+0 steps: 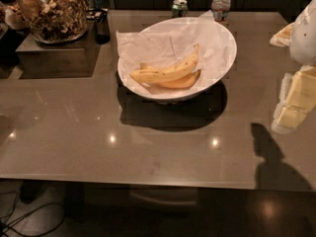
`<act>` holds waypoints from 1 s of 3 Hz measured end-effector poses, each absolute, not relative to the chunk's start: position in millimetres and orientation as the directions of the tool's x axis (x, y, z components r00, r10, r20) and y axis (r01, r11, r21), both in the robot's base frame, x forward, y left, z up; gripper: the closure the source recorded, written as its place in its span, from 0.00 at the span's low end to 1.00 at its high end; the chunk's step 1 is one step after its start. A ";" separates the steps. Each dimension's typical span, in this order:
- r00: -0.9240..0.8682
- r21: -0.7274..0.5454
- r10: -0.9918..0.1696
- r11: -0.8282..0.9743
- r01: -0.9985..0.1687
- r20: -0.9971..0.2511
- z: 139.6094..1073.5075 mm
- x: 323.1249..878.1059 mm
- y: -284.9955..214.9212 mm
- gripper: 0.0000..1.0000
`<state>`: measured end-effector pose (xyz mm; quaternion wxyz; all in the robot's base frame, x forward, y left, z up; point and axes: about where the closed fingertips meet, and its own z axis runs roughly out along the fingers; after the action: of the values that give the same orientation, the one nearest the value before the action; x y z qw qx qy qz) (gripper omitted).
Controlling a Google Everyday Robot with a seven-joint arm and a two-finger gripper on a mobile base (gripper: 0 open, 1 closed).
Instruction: Pick banana from white bowl
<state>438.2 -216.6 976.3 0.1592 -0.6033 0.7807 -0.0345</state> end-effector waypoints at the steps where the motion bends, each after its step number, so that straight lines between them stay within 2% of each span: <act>1: -0.221 -0.247 -0.953 0.270 -0.931 -0.208 976.7 438.4 -216.5 0.00; 2: -0.193 -0.255 -0.940 0.267 -0.929 -0.282 985.6 462.8 -201.8 0.00; 3: -0.055 -0.273 -0.932 0.161 -0.948 -0.358 1000.8 500.6 -157.8 0.00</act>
Offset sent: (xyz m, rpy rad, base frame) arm 0.0608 0.0346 0.0213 0.1852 -0.0597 0.0531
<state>500.6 -157.8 1000.8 0.2306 -0.6474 0.7262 0.0175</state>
